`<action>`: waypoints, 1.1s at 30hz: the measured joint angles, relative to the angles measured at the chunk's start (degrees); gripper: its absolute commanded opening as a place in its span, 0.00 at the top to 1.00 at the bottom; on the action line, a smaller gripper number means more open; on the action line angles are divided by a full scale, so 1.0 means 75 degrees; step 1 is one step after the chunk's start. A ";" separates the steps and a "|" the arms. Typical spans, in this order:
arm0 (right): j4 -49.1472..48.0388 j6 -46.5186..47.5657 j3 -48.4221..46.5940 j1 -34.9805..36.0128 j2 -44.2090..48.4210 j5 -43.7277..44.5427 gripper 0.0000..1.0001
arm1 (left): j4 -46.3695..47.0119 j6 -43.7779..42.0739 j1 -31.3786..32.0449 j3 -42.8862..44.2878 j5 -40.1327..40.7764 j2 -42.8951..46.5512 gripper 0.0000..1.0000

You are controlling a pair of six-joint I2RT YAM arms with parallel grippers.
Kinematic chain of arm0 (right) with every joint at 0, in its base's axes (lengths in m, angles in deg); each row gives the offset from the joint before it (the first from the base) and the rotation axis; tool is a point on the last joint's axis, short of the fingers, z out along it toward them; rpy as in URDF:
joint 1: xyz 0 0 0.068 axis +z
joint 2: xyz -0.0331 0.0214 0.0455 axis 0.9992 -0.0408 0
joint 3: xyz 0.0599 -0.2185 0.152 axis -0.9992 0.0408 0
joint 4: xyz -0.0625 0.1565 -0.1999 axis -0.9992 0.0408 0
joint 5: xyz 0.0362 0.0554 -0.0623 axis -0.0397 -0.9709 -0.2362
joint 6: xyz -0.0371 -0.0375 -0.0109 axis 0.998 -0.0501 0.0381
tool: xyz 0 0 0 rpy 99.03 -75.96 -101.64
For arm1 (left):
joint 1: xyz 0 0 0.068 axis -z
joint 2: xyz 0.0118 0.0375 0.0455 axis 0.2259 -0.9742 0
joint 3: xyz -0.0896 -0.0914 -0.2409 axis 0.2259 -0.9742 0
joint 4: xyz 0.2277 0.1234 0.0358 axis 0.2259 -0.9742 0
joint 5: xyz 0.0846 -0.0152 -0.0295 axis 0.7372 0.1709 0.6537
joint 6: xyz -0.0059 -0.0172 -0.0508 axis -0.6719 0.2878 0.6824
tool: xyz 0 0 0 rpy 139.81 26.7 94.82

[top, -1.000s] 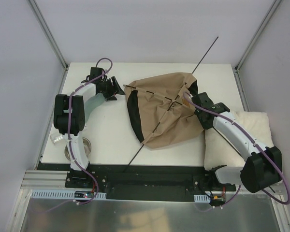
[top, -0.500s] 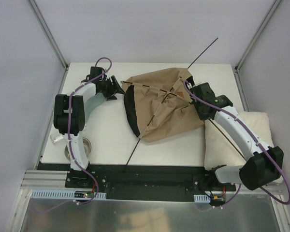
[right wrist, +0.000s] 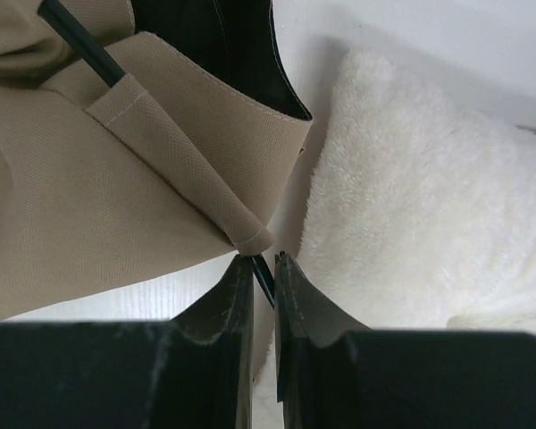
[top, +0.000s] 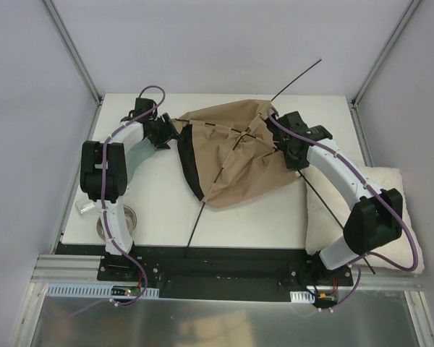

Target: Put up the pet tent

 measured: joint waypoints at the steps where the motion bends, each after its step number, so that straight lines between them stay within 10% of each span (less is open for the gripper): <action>1: 0.0026 -0.0099 -0.0055 0.0000 -0.0064 -0.0029 1.00 | -0.0044 0.0000 0.0000 0.0000 0.0041 0.0000 0.38; 13: 0.0356 -0.1040 -0.0656 -0.0052 -0.0836 -0.0169 1.00 | -0.0134 0.0041 0.0058 -0.0187 -0.0641 0.0000 0.41; 21: 0.0469 -0.1489 -0.0764 -0.0070 -0.0973 -0.0184 1.00 | 0.0050 0.0385 0.0251 -0.0449 -0.1233 -0.0117 1.00; 33: 0.0216 -0.2900 -0.0600 -0.0347 -0.0597 -0.0289 1.00 | 0.0029 0.0251 0.0621 0.0965 -0.1897 -0.0251 1.00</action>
